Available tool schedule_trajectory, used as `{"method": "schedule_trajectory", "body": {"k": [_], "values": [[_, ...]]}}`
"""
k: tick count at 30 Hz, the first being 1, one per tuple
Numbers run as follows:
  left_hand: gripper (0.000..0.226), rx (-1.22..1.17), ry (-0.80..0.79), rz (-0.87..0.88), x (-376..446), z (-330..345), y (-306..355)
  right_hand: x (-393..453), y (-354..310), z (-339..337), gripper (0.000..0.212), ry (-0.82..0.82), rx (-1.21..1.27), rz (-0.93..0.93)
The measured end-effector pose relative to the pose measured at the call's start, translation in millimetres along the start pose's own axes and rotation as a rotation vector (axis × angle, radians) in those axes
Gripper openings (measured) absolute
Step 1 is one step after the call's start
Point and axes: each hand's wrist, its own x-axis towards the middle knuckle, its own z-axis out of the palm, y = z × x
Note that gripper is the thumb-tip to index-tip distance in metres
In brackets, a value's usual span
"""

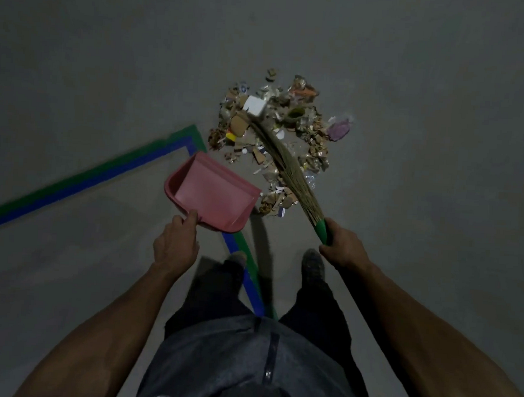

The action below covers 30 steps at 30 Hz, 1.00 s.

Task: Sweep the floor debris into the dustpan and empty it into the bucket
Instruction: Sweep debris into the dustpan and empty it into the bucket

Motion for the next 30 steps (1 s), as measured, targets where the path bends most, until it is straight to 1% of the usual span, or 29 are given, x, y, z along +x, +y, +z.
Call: {"method": "schedule_trajectory", "body": {"k": [3,6,8,10,16,20,22,24,27,30], "values": [[0.060,-0.034,0.003,-0.075,-4.7,27.0,31.5,30.9,31.7,-3.5,0.065,-0.071,-0.043,-0.055],[0.057,-0.053,0.013,-0.111,-7.1,59.1,58.5,58.1,64.8,2.1,0.062,-0.143,-0.084,-0.106],[0.056,-0.056,0.001,-0.141,-7.7,80.5,71.9,73.5,84.3,9.6,0.058,-0.175,-0.109,-0.121],[0.055,-0.053,-0.028,-0.166,-6.0,103.6,80.4,86.2,102.0,22.1,0.060,-0.193,-0.137,-0.139],[0.060,-0.051,-0.120,-0.210,8.2,197.3,78.9,120.5,150.8,93.1,0.072,-0.273,-0.237,-0.175],[0.061,-0.035,-0.126,-0.205,25.4,271.4,64.3,152.9,186.8,153.0,0.072,-0.332,-0.331,-0.175],[0.064,-0.041,-0.128,-0.202,32.7,303.6,57.4,171.0,201.2,172.6,0.070,-0.324,-0.387,-0.147],[0.065,-0.049,-0.122,-0.200,38.8,329.2,53.9,190.9,213.1,180.7,0.068,-0.276,-0.420,-0.119],[0.063,-0.054,-0.105,-0.205,48.5,356.7,54.0,224.2,224.0,177.0,0.066,-0.212,-0.397,-0.105],[0.065,-0.067,-0.104,-0.202,59.6,372.3,58.6,256.8,221.7,163.4,0.060,-0.137,-0.400,-0.147]]}}
